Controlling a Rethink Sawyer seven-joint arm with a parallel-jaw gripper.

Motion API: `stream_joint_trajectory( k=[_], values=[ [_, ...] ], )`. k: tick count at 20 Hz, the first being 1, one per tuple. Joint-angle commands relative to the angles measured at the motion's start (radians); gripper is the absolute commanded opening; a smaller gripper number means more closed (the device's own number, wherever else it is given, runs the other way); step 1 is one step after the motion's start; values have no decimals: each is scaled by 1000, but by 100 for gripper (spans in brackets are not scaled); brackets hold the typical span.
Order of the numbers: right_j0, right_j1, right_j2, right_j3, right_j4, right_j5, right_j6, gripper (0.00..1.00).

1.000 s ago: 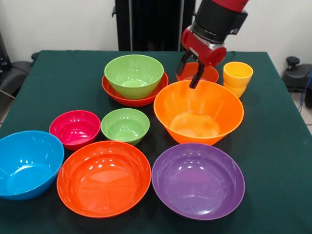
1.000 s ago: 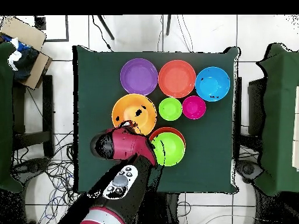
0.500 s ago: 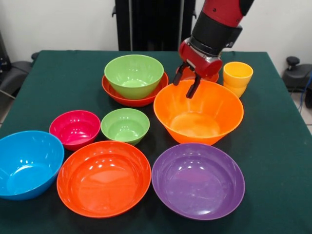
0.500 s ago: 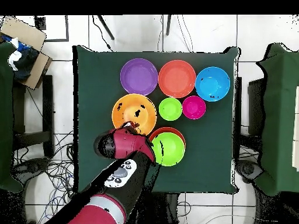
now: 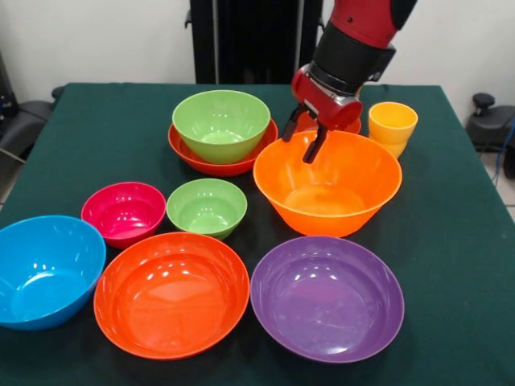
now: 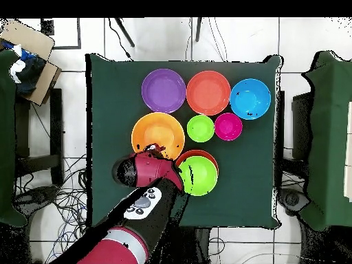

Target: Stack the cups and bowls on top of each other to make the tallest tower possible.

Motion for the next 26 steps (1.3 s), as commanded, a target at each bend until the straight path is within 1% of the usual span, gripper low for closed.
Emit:
stream_joint_trajectory(
  k=[1,6,11,14,20,26],
  values=[
    [17,-5,86,-5,25,-37,110,100],
    [11,-55,97,19,20,8,95,100],
    [15,-115,96,17,28,112,84,100],
    [12,-144,104,26,25,144,75,100],
    [17,-127,97,42,15,107,85,100],
    [39,-108,61,66,3,94,98,100]
  ],
)
